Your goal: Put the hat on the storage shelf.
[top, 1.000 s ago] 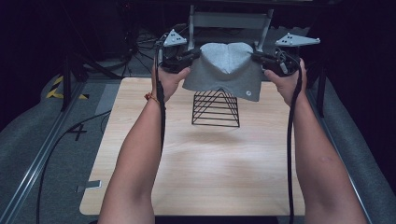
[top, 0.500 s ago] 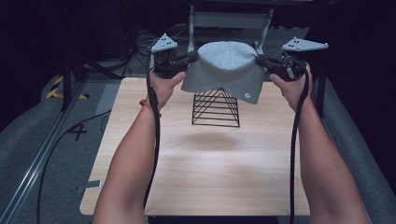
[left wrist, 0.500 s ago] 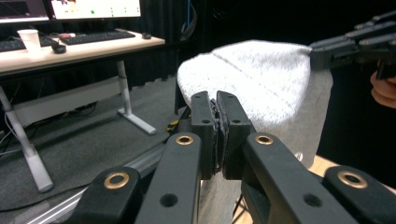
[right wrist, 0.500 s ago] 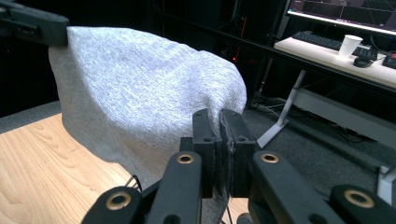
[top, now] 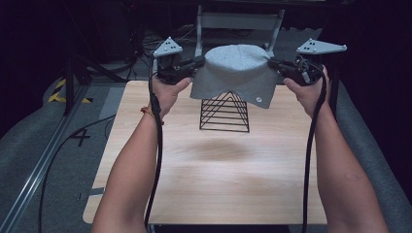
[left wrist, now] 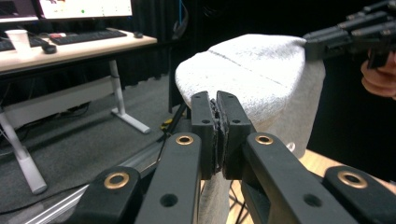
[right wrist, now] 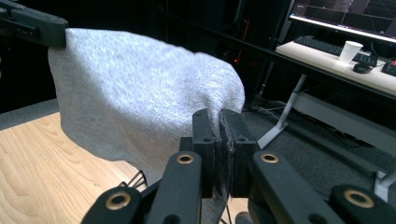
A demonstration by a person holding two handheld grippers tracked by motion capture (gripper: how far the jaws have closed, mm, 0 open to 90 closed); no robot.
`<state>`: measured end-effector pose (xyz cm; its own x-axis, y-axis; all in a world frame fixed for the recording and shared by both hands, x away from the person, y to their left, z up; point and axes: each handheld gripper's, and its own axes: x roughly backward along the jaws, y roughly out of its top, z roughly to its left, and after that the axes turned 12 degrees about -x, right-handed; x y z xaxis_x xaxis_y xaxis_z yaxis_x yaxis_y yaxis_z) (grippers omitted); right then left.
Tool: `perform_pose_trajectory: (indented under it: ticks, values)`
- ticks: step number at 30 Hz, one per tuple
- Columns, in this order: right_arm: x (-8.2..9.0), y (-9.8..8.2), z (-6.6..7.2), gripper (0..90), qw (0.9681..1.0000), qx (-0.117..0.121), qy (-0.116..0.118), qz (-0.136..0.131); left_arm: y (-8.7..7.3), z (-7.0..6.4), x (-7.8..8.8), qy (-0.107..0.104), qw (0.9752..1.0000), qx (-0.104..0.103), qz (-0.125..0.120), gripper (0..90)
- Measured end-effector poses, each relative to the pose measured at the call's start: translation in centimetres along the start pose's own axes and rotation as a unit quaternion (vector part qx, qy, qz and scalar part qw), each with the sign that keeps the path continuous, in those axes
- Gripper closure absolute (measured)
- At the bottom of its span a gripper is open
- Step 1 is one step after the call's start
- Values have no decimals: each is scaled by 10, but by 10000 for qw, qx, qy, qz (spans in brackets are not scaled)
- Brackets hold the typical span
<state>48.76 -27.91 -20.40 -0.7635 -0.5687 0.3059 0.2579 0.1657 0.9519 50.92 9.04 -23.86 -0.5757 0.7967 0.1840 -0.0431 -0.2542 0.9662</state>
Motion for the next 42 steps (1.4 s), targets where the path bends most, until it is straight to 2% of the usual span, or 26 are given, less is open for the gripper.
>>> perform_pose_trajectory:
  ticks: [7, 12, 14, 17, 18, 22, 25, 28, 32, 35, 39, 40, 41, 42]
  values:
    - [3, -12, 0, 856, 9999, 2, 100, 22, -15, -3, 6, -129, 9999, 53, -53, 868]
    - [7, -14, 3, 856, 9998, 50, 204, -3, -16, -4, 12, -193, 9997, 78, -141, 868]
    - [8, -14, 5, 856, 9997, 62, 222, -12, -17, -6, 13, -186, 9998, 11, -99, 868]
    - [7, -19, 6, 855, 9997, 146, 212, 51, -25, -8, 10, -160, 9998, -112, 89, 868]
    - [5, -22, 6, 854, 9996, 164, 203, 83, -30, -8, 8, -144, 9997, -113, 165, 867]
    - [-3, -34, 5, 854, 9995, 120, 187, 208, -43, -8, 2, -101, 9997, -61, 223, 867]
    - [-8, -39, 4, 851, 9994, 114, 189, 251, -51, -8, -3, -67, 9991, -96, 419, 866]
    - [-13, -47, 1, 864, 9992, 129, 152, 345, -65, -9, -9, -47, 9984, -38, 554, 864]
    - [-19, -62, -5, 877, 9989, 13, 203, 423, -87, -12, -18, -59, 9966, -2, 825, 863]
    - [-28, -79, -7, 881, 9977, -44, 186, 655, -105, -13, -26, -53, 9950, 88, 998, 863]
    - [-34, -94, -8, 877, 9967, -154, 213, 771, -120, -17, -35, -137, 9919, 89, 1262, 851]
    - [-35, -97, -8, 876, 9965, -179, 227, 783, -123, -17, -37, -140, 9915, 19, 1290, 845]
    - [-36, -99, -8, 876, 9964, -199, 254, 789, -125, -19, -38, -130, 9902, 98, 1383, 835]
    - [-36, -102, -8, 875, 9961, -198, 242, 826, -127, -18, -39, -89, 9905, 45, 1375, 824]
